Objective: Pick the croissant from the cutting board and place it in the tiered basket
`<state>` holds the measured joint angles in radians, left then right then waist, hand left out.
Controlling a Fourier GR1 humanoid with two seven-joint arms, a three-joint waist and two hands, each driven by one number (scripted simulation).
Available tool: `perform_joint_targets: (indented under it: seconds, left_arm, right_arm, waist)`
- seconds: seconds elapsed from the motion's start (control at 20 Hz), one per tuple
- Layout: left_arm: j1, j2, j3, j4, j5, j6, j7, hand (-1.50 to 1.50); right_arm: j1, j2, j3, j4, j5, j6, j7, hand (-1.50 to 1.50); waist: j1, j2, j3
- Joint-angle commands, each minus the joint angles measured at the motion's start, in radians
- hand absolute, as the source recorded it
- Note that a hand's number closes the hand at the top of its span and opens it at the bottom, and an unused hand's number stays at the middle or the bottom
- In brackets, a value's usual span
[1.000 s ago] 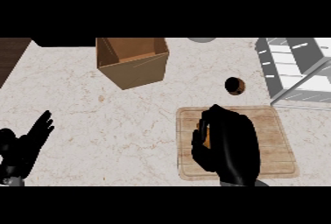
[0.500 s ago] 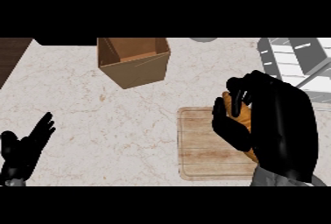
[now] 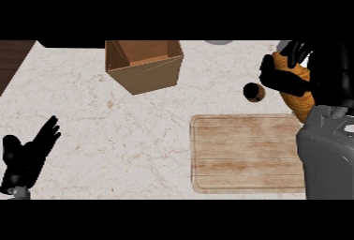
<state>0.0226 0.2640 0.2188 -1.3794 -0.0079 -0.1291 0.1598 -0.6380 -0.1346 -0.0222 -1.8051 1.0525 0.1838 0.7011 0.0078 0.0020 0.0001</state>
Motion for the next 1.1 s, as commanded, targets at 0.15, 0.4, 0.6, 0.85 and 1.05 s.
perform_joint_targets:
  seconds: [0.15,0.4,0.6,0.85,1.05]
  left_arm:
    - [0.036,0.009,0.005,-0.085,0.015,-0.017,0.04,0.0]
    - [-0.038,0.016,0.008,0.049,0.0,-0.028,-0.003,0.0]
    - [-0.043,-0.01,0.001,0.063,-0.018,0.001,-0.015,0.0]
    - [-0.018,0.01,0.009,0.01,0.003,-0.034,-0.006,0.0]
    - [-0.014,0.007,0.003,0.003,-0.012,-0.021,-0.011,0.0]
  right_arm:
    - [-0.157,-0.2,-0.215,0.343,-0.105,-0.089,-0.25,1.5]
    - [-0.239,-0.145,-0.318,0.521,-0.253,-0.235,-0.372,1.5]
    - [-0.349,-0.208,-0.354,0.786,-0.272,-0.299,-0.49,1.5]
    - [-0.428,-0.311,-0.429,1.058,-0.322,-0.342,-0.668,1.5]
    - [-0.377,-0.456,-0.19,1.013,-0.006,-0.329,-0.644,1.5]
  waist:
    - [0.014,0.002,0.001]
    - [0.011,0.008,0.0]
    - [0.015,0.007,0.0]
    - [0.028,0.011,0.001]
    - [0.023,0.023,-0.005]
